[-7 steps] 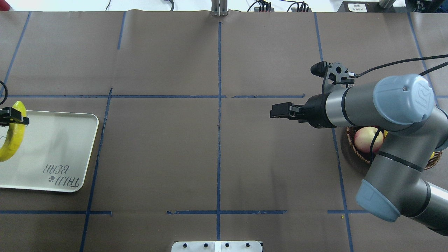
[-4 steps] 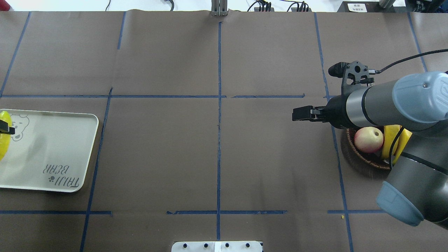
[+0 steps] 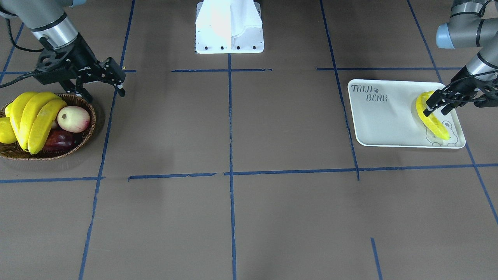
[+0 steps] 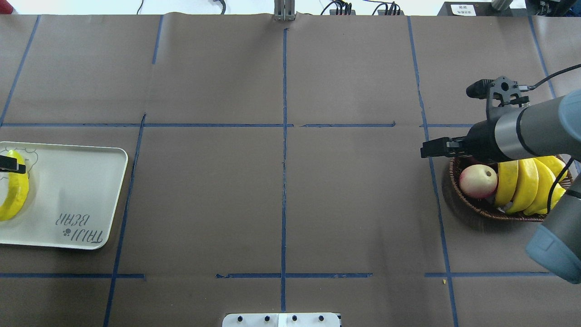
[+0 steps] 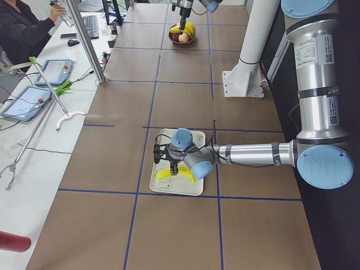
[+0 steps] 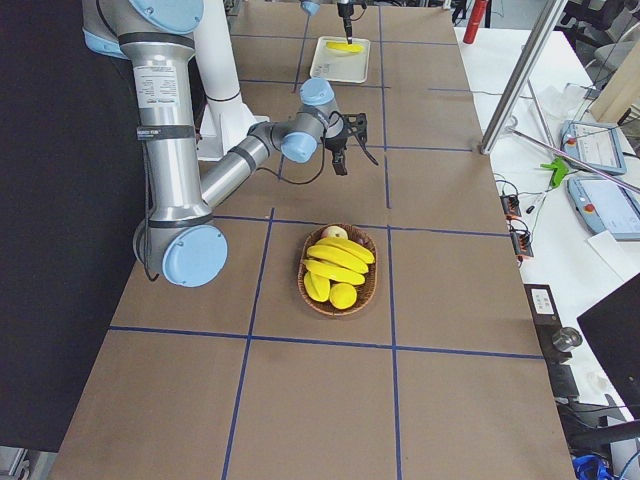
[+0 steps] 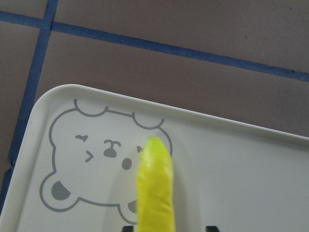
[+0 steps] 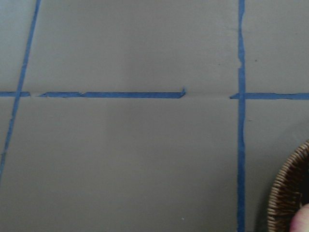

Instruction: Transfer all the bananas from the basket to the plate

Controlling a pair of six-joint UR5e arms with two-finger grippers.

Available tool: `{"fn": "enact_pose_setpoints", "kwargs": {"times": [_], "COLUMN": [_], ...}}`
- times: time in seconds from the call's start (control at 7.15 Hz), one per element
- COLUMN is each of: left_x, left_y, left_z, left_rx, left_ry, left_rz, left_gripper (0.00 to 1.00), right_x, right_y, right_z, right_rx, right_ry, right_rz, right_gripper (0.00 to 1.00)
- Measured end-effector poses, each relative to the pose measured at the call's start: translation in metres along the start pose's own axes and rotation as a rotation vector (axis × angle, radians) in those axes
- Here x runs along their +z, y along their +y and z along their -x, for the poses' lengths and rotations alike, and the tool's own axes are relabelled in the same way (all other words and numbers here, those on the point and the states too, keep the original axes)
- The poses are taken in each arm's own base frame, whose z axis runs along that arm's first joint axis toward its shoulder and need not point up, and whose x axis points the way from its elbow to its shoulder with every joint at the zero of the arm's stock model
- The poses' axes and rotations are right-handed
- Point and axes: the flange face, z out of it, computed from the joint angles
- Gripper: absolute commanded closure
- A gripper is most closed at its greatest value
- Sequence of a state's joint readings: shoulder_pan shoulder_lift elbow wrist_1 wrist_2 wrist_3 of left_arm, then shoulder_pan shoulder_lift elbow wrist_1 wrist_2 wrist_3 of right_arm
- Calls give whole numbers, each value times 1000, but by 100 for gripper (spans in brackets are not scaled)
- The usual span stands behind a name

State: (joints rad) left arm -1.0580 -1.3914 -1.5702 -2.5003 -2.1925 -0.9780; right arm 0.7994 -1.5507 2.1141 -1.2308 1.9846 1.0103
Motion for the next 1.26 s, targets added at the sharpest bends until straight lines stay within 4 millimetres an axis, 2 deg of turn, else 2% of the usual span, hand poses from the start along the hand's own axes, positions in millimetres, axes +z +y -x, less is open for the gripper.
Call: {"fn": "enact_pose_setpoints", "kwargs": {"times": [0.42, 0.56, 0.7, 0.98, 1.26], "left_x": [-3, -4, -4, -3, -2], "left_y": [-5, -5, -6, -10, -14], "left_z": [-17, -21, -24, -29, -33], "left_rx": [8, 8, 9, 12, 14], "left_ry": [38, 53, 60, 68, 72], "left_rz": [14, 27, 31, 31, 28], "left_gripper": [0, 0, 0, 1, 1], "right_x": [-19, -25, -25, -16, -3], "right_y": [9, 15, 19, 22, 23], "right_z": [-106, -136, -157, -178, -188], "right_rx": [-82, -92, -79, -36, -15], "right_ry": [95, 122, 137, 157, 168], "right_rz": [53, 70, 91, 119, 144], "right_gripper": [0, 0, 1, 20, 25]}}
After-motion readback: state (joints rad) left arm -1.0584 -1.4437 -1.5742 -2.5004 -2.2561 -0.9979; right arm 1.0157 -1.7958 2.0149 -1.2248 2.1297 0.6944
